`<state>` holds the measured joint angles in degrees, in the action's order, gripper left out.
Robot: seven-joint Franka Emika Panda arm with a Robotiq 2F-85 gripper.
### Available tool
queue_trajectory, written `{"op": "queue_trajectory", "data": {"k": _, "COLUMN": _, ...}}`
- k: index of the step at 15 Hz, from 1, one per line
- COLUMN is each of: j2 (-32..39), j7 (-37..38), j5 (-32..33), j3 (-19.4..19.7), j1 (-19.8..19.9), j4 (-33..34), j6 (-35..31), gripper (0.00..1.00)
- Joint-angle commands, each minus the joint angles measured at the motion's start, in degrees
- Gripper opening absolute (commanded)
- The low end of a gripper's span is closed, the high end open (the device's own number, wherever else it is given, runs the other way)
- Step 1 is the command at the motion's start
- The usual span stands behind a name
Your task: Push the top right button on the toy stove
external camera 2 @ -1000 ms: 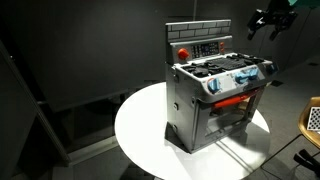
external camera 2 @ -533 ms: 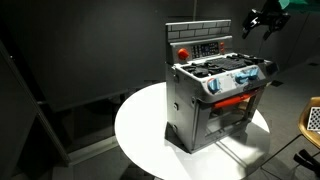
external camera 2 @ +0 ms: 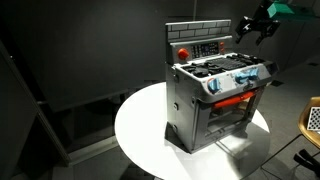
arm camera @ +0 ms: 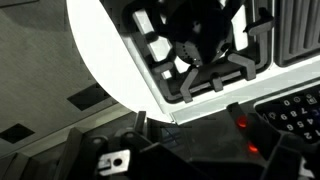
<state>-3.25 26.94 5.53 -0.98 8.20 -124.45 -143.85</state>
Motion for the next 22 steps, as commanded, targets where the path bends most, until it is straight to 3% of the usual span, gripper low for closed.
{"op": "queue_trajectory", "data": {"k": 1, "j2": 3.6, "j7": 2.5, "j5": 1.3, "j3": 1.3, "j1": -1.5, "j4": 4.1, "j6": -0.3, "gripper": 1.0}}
{"op": "queue_trajectory", "data": {"k": 15, "j2": 13.5, "j7": 3.2, "j5": -0.7, "j3": 4.8, "j1": -5.5, "j4": 13.9, "j6": 0.0, "gripper": 1.0}}
{"op": "queue_trajectory", "data": {"k": 22, "j2": 12.1, "j7": 1.7, "j5": -1.9, "j3": 5.2, "j1": -5.9, "j4": 13.0, "j6": 1.8, "gripper": 1.0}}
